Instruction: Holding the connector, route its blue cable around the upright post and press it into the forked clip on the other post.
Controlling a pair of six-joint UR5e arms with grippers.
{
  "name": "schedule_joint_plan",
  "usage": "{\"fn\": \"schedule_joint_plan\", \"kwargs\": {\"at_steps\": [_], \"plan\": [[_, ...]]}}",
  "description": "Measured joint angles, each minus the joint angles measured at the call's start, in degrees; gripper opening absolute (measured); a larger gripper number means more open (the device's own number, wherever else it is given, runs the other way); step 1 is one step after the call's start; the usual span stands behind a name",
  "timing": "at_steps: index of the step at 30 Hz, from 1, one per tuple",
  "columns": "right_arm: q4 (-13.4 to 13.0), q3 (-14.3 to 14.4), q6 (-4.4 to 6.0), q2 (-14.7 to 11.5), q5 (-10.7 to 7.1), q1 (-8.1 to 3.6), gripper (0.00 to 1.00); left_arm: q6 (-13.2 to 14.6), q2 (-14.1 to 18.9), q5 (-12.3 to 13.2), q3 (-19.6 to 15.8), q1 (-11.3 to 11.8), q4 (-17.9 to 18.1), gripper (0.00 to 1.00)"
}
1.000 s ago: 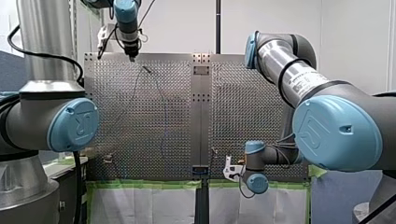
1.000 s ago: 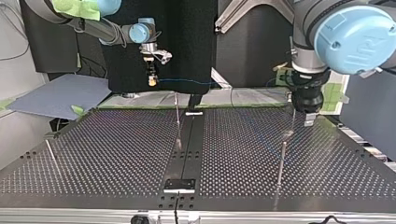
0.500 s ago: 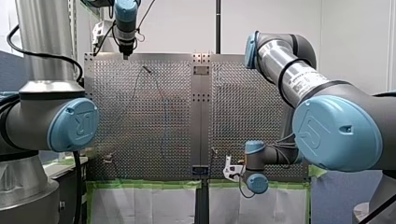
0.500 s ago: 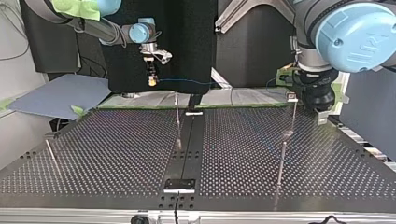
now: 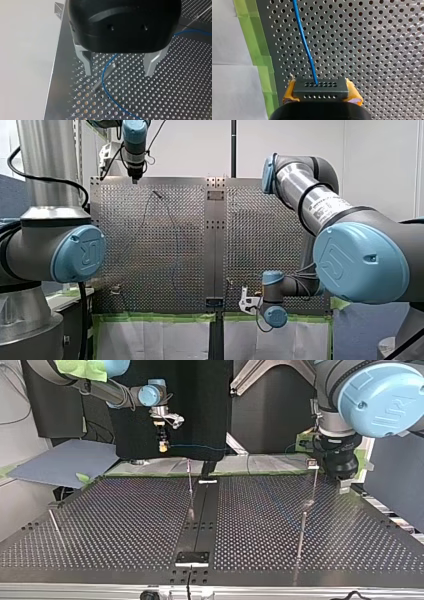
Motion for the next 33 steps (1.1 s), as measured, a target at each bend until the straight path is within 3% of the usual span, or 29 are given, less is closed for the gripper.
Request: {"fn": "schedule_joint_plan", "kwargs": {"at_steps": [10, 21, 33], "plan": [[0.06, -0.01, 0.0, -0.04, 0.01, 0.01, 0.0, 2.43, 0.01, 3.6, 0.01, -0.56, 2.66, 1.0], [0.05, -0.02, 0.02, -0.01, 0.0, -0.3, 0.0, 7.27, -0.84, 8.19, 0.04, -4.03, 7.54, 1.0], [0.42, -0.01, -0.09, 0.0, 0.01, -0.15, 0.0, 12.72, -6.08, 4.31, -0.65, -9.46, 12.98, 1.0]]}}
